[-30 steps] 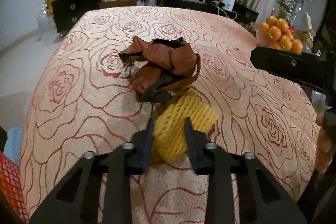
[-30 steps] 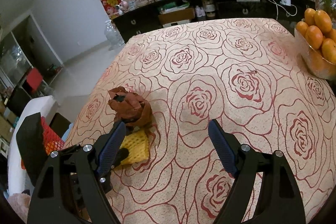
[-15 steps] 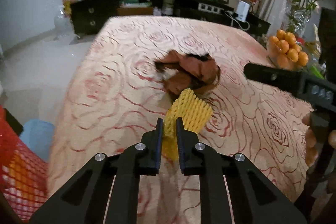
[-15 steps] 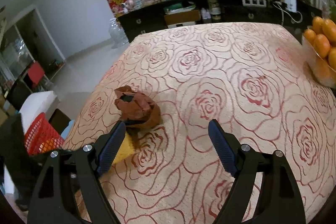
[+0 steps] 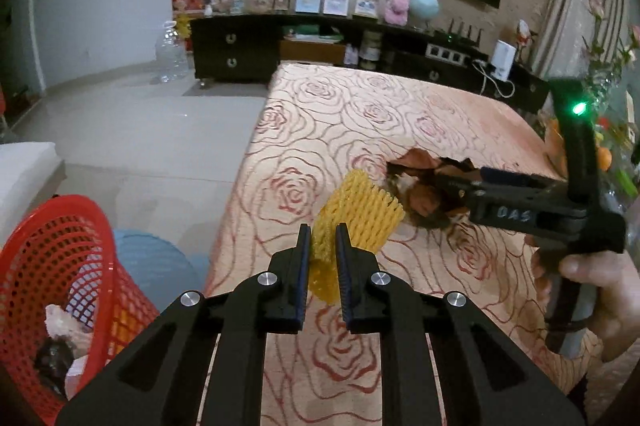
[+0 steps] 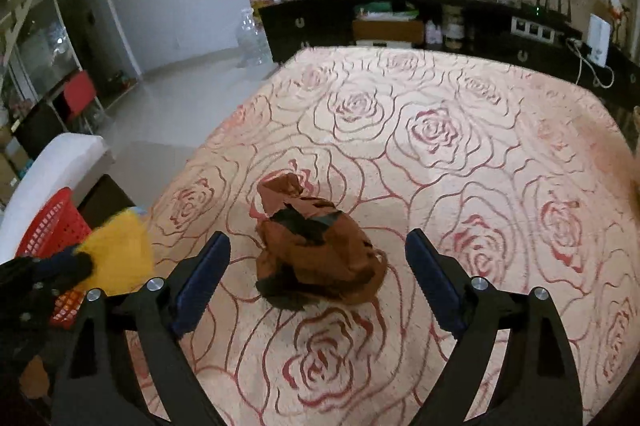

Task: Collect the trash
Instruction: 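Grasp the yellow foam net with the left tool while the right tool grasps the brown cloth, then carry foam net and brown cloth over the red wastebasket and open both tools to drop them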

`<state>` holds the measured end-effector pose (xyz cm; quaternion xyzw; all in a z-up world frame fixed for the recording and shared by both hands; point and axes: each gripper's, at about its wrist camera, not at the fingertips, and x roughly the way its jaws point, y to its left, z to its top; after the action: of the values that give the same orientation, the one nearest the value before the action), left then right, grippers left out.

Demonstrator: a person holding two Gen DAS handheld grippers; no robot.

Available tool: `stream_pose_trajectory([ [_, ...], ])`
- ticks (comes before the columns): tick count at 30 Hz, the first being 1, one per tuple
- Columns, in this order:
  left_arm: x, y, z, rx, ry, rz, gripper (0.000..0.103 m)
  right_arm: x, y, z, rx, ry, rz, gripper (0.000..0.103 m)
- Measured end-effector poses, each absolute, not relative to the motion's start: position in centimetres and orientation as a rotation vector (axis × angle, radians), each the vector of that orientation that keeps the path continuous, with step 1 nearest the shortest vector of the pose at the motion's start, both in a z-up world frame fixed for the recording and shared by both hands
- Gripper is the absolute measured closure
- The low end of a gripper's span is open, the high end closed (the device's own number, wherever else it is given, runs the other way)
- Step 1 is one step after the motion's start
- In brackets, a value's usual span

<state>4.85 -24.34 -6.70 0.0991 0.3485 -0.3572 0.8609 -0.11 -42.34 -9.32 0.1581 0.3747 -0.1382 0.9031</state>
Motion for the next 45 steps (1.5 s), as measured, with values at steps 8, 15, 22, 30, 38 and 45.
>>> stream_pose_trajectory([
  [8,5.2,-23.5,-5.9,0.183,0.718,-0.736,0.091,-0.1,-42.7,-10.6,0.363,0.818,-0.262,0.048],
  [15,4.6,-22.8,-4.7,0.168,0.689,-0.736,0.091,-2.2,-42.1,-8.5,0.389,0.745,-0.239,0.048],
  [22,3.8,-22.1,-3.0,0.154,0.650,-0.735,0.091,-4.4,-41.0,-5.3,0.372,0.668,-0.241,0.048],
  [30,3.3,-20.3,-1.3,0.136,0.613,-0.704,0.091,-5.6,-39.4,-2.3,0.361,0.601,-0.213,0.048],
  [38,2.9,-17.7,0.8,0.124,0.572,-0.645,0.091,-5.2,-36.7,-0.6,0.335,0.580,-0.167,0.048],
  [45,3.5,-14.6,2.1,0.102,0.553,-0.570,0.091,-4.2,-33.7,0.5,0.300,0.570,-0.114,0.048],
])
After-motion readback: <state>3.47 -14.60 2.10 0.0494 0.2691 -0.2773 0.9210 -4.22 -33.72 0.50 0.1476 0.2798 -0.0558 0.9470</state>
